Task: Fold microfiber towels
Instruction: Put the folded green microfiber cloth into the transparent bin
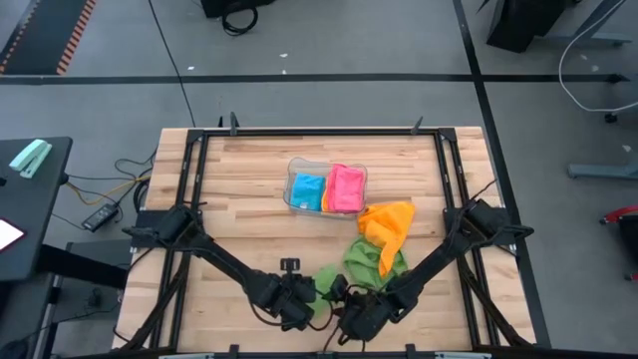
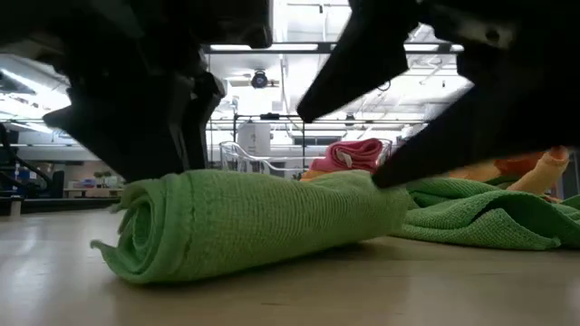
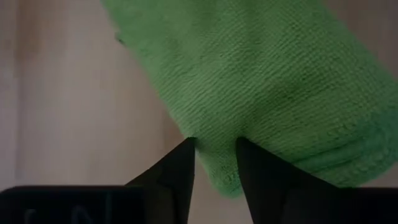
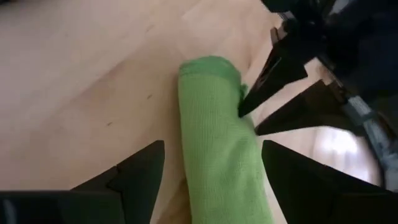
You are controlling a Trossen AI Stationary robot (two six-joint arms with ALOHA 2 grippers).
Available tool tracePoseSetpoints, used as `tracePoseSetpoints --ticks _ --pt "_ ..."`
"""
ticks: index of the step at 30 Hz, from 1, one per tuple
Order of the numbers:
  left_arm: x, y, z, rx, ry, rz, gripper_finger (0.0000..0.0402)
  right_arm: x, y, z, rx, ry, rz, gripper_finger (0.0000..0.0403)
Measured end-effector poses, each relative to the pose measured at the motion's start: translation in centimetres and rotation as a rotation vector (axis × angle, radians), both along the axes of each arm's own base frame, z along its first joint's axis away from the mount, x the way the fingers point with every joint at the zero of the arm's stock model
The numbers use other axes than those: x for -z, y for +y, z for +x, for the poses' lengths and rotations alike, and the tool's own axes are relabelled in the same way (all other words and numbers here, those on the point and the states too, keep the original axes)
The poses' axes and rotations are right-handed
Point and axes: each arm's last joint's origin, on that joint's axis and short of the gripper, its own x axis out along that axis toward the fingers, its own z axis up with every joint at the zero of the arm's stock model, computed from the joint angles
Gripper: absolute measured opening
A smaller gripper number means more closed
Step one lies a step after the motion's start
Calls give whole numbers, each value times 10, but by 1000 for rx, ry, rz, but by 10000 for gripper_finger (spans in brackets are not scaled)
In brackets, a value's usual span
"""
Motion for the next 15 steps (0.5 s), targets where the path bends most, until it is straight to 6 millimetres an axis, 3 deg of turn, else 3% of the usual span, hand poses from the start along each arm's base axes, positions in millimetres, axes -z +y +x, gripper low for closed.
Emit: tracePoseSetpoints --ticks 7,15 --pt "3 -7 -2 -9 -5 -37 105 23 4 2 -56 -2 -156 280" --pt "2 -13 -4 -14 -17 -53 85 36 -11 17 -46 -1 -257 280"
